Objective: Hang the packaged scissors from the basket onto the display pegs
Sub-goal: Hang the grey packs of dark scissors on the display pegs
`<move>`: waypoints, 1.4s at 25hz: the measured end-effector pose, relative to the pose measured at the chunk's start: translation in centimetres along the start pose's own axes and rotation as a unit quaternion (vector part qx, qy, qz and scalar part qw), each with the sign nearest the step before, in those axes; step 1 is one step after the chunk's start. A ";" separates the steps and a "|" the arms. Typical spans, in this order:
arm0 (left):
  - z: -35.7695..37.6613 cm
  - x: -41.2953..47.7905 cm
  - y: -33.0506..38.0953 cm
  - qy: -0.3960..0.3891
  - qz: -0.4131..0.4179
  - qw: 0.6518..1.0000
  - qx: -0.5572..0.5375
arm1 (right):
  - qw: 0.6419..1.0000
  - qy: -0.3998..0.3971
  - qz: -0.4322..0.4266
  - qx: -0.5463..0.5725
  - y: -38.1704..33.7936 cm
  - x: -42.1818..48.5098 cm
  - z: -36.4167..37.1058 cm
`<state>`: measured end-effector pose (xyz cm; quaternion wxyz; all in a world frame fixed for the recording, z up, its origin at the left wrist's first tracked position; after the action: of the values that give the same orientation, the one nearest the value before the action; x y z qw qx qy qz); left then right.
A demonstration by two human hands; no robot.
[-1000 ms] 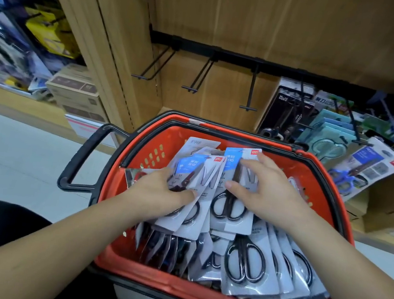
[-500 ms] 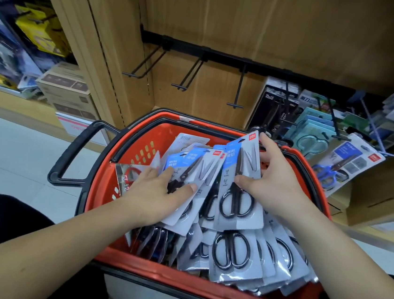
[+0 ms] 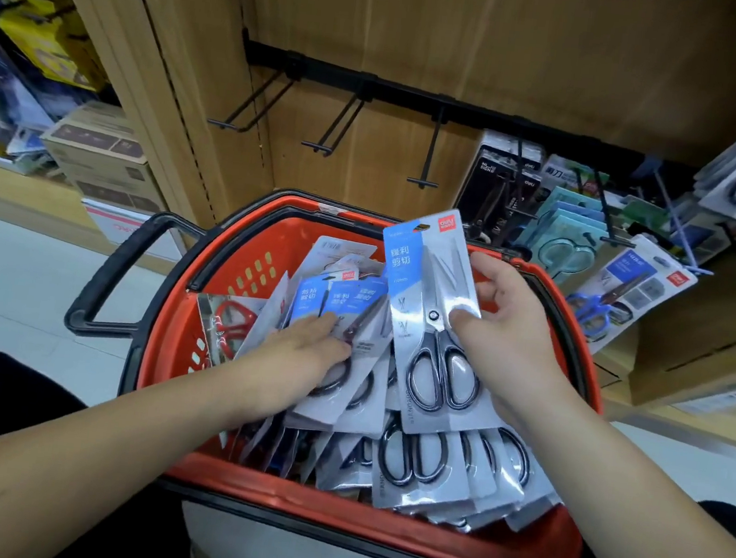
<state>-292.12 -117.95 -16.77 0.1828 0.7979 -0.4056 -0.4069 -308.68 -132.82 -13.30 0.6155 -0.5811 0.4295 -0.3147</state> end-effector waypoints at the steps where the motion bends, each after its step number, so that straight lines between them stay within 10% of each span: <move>1: 0.0 -0.1 0.1 0.007 0.005 1.000 -0.008 | 1.000 0.001 0.001 -0.005 0.0 -0.1 0.3; 20: -4.1 -0.2 2.3 0.166 0.124 0.933 -0.293 | 0.986 0.085 -0.040 0.135 -1.7 0.8 -0.7; 35: -4.2 0.3 2.2 0.042 0.187 0.882 -0.431 | 0.964 0.004 -0.039 0.263 -3.1 0.4 -0.1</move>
<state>-289.75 -119.68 -13.03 0.5985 0.5659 -0.3235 -0.4657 -308.23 -133.66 -10.26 0.7320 -0.4141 0.3114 -0.4424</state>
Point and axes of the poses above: each hand's wrist, its own x-axis towards the middle knuckle, its own z-axis out of the palm, y = z × x, the point moved 2 cm from there along x, towards the middle knuckle, and after that the axes turned 15 degrees about x, right-handed, at the moved point
